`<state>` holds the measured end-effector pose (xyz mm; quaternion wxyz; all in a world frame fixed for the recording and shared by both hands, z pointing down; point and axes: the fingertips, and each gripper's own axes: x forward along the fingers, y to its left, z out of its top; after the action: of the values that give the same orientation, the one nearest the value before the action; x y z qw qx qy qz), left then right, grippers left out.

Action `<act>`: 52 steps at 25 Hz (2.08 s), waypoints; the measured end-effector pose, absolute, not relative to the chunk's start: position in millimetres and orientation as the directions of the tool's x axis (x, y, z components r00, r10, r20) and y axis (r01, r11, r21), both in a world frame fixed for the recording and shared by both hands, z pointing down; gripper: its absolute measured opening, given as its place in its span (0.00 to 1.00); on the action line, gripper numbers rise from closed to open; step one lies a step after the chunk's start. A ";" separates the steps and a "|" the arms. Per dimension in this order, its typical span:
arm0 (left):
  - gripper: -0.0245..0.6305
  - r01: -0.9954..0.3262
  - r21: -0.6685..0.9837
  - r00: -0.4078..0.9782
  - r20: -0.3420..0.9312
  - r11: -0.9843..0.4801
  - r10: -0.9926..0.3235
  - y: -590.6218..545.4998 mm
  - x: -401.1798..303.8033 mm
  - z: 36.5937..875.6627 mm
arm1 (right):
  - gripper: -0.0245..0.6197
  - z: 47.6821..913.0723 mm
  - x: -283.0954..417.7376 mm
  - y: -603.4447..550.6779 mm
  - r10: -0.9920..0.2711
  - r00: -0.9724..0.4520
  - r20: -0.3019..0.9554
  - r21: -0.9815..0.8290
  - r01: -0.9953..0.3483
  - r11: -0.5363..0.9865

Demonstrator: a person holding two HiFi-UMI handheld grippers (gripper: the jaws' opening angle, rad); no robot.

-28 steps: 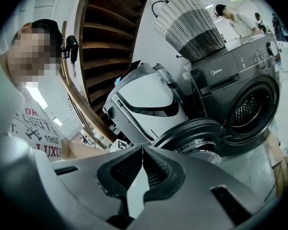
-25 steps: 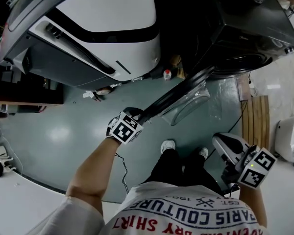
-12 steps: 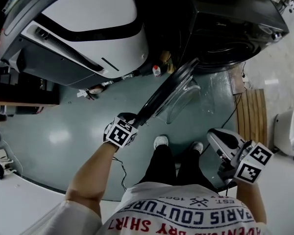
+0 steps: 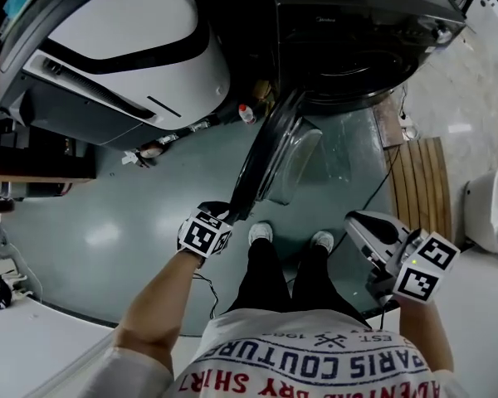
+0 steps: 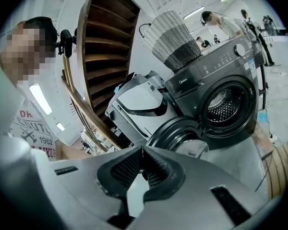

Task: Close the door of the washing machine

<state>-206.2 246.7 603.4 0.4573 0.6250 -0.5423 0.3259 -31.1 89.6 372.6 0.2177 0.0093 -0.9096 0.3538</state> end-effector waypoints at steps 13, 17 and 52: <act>0.21 -0.936 0.328 0.265 0.896 0.128 -0.356 207.2 -89.7 607.8 | 0.07 384.4 45.8 50.9 0.096 -0.927 0.362 -0.668 -0.187 0.721; 0.24 -0.923 0.364 0.307 0.893 0.126 -0.329 186.8 -54.5 608.9 | 0.07 387.8 70.4 39.7 0.060 -0.932 0.357 -0.678 -0.215 0.703; 0.30 -0.771 0.630 0.550 0.732 0.093 -0.403 -61.8 125.0 608.4 | 0.07 418.6 245.8 -65.3 -0.285 -0.848 0.446 -0.661 -0.527 0.534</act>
<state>125.0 -61.8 608.4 0.5880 0.6551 -0.4479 0.1566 245.8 -65.3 418.6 0.1434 0.2352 -0.8639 0.4217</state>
